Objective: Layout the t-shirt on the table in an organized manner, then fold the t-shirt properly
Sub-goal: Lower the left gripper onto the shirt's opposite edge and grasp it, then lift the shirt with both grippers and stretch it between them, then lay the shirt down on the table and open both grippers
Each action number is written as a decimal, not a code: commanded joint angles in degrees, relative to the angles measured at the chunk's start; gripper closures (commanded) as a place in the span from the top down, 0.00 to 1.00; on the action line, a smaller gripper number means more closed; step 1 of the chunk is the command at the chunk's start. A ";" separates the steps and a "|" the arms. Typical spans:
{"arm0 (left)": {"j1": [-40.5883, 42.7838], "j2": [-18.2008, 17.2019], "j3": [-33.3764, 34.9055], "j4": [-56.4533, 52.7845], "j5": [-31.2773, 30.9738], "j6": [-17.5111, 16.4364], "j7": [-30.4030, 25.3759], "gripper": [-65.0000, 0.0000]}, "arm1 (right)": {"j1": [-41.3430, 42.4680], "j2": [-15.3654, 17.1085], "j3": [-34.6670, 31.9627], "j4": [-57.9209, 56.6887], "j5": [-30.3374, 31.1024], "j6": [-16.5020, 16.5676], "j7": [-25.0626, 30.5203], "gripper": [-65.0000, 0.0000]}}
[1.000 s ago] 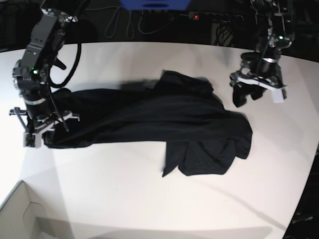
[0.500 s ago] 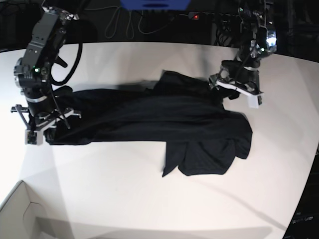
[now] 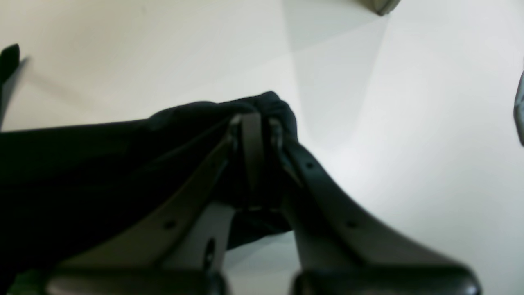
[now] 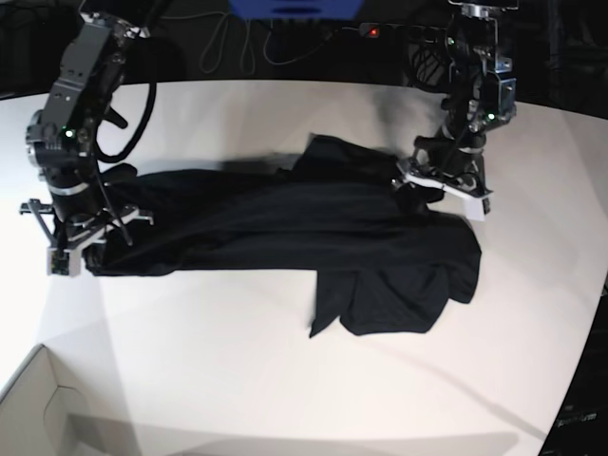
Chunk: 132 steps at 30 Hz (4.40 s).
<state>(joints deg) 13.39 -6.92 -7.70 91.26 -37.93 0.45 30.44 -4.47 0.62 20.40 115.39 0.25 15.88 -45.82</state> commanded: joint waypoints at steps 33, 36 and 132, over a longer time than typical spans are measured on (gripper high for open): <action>-0.51 -0.34 0.89 -0.05 -0.97 -0.23 -0.24 0.67 | 0.82 1.53 0.21 0.87 -0.03 0.52 1.65 0.00; -0.77 -0.25 0.80 -1.73 -1.06 -0.23 -0.33 0.64 | 0.73 1.53 0.30 0.87 -0.03 0.52 1.65 0.00; 2.30 -9.83 -1.39 11.20 -36.05 -0.32 9.61 0.00 | 0.56 7.42 15.42 -4.58 -7.59 0.52 27.05 0.00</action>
<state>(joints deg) 15.70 -16.19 -8.54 101.43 -72.27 -0.43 40.69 -4.64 6.96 35.29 110.10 -7.20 17.61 -20.27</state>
